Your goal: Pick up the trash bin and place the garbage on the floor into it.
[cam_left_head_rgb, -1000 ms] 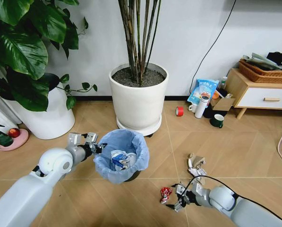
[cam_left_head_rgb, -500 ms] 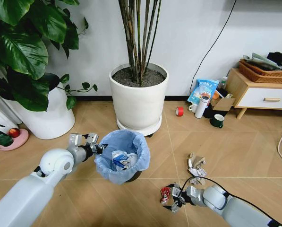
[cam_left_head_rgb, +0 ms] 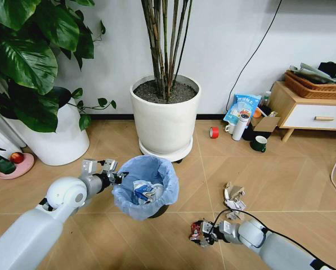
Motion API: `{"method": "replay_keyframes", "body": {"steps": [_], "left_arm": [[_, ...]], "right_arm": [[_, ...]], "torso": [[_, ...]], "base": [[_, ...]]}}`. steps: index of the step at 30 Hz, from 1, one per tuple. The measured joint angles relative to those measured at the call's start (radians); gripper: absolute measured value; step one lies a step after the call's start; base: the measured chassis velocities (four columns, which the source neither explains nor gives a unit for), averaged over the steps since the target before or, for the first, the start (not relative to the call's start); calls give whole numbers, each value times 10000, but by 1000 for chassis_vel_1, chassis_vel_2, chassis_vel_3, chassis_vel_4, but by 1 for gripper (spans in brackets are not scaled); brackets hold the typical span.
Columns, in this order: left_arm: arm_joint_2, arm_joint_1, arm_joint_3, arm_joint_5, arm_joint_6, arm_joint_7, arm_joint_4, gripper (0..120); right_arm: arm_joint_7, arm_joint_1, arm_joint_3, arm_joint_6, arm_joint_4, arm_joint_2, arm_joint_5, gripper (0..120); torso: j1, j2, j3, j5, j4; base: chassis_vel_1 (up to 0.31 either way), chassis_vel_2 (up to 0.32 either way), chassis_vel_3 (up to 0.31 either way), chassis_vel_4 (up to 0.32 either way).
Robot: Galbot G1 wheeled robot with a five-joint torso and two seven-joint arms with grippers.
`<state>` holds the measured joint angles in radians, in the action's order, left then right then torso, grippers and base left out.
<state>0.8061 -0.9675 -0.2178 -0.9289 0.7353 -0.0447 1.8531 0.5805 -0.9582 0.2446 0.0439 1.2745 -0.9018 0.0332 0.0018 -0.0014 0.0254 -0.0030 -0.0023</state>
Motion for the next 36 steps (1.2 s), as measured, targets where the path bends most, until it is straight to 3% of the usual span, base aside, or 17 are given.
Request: {"method": "replay_keyframes", "body": {"steps": [4, 11, 22, 28, 36], "left_arm": [[37, -2, 7, 22, 0, 5, -4, 0], [57, 13, 35, 37, 0, 9, -27, 0], [41, -50, 45, 58, 0, 12, 46, 0], [21, -85, -9, 87, 0, 4, 36, 0], [105, -96, -8, 28, 0, -105, 27, 0]], "right_arm": [[-218, -48, -6, -41, -41, -23, 62, 34], [-471, -188, -128, -68, -6, -34, 256, 16], [-880, -400, -672, -282, 313, -83, 610, 15], [-1643, -661, -1725, -630, 1345, -28, 1555, 15], [-2410, -757, -3423, -1264, 3780, 168, 3270, 15]], "torso": [[0, 0, 0, -1, 0], [0, 0, 0, 0, 0], [0, 0, 1, 1, -1], [0, 0, 0, 2, 1], [0, 0, 0, -1, -2]], "base": [[0, 0, 0, 0], [0, 0, 0, 0], [0, 0, 0, 0], [0, 0, 0, 0], [0, 0, 0, 0]]}}
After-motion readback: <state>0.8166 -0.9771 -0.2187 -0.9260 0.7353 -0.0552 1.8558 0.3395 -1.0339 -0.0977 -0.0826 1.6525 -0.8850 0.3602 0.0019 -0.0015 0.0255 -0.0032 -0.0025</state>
